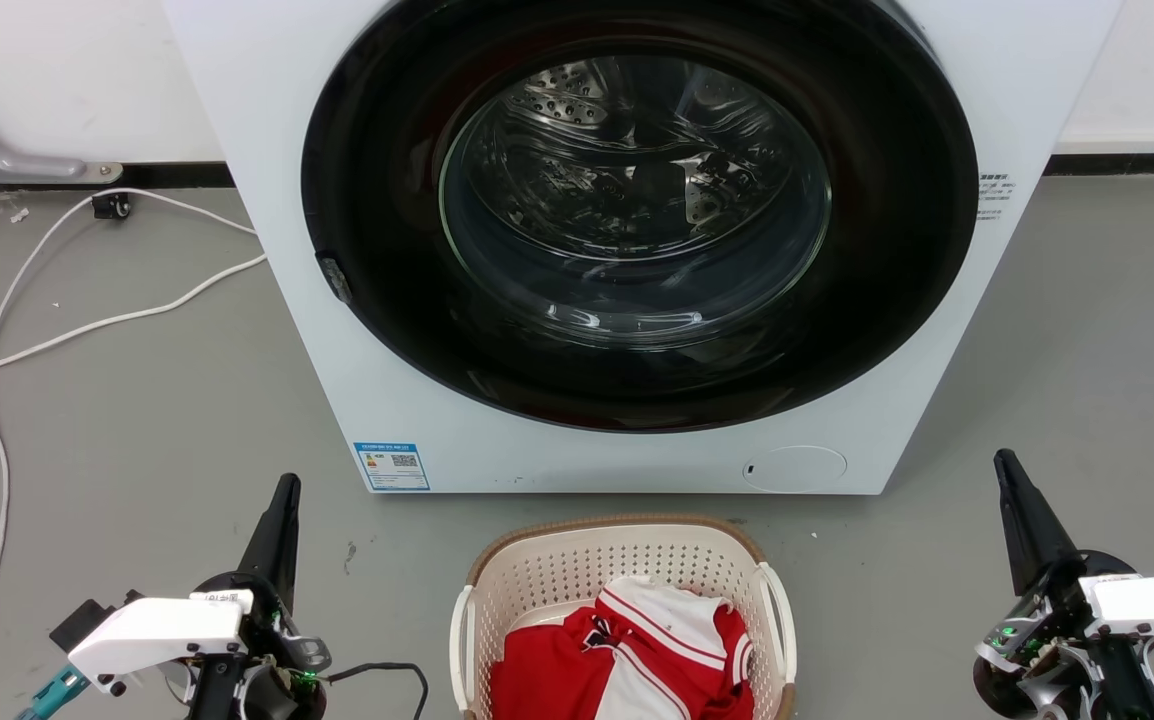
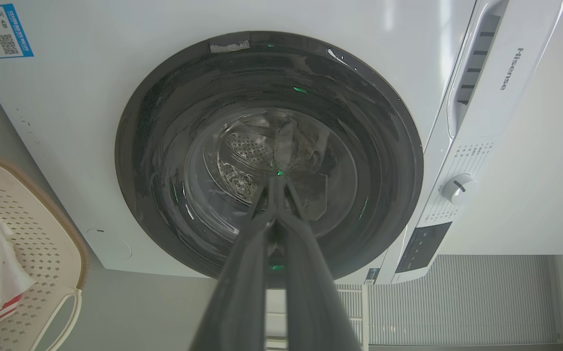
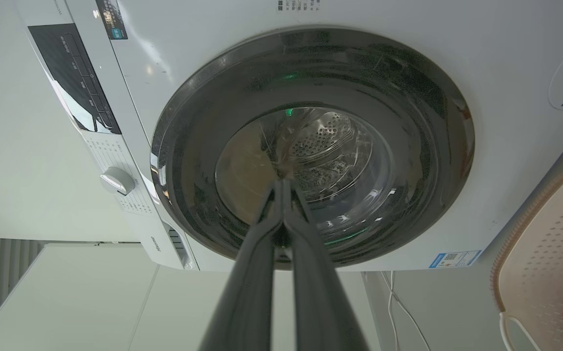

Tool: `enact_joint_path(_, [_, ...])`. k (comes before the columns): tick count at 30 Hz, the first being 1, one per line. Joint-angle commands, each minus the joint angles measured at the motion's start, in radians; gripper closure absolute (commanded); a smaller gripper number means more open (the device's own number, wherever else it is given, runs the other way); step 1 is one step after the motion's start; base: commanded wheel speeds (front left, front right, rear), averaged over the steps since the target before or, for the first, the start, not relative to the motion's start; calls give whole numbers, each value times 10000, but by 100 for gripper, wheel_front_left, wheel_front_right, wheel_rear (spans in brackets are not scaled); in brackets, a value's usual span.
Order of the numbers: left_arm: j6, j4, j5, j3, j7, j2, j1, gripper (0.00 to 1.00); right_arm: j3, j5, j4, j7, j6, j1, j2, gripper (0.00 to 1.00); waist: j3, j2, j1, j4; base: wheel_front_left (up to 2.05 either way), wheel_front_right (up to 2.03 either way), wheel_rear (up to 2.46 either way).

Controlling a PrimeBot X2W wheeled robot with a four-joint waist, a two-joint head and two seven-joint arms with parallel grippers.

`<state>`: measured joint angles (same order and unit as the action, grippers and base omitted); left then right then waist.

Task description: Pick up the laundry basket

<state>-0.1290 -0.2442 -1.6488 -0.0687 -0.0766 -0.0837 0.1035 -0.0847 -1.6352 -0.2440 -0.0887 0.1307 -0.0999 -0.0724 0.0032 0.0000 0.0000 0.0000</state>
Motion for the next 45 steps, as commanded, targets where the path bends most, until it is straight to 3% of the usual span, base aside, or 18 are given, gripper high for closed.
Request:
enact_joint_path(1, [-31, -9, 41, -22, -44, 17, 45, 100, -19, 70, -17, -31, 0, -130, 21, 100, 0, 0, 0, 0, 0, 0, 0])
enact_joint_path(45, [2, -43, 164, -170, -161, 142, -13, 100, -123, 99, -35, -96, 0, -3, 94, 100, 0, 0, 0, 0, 0, 0, 0])
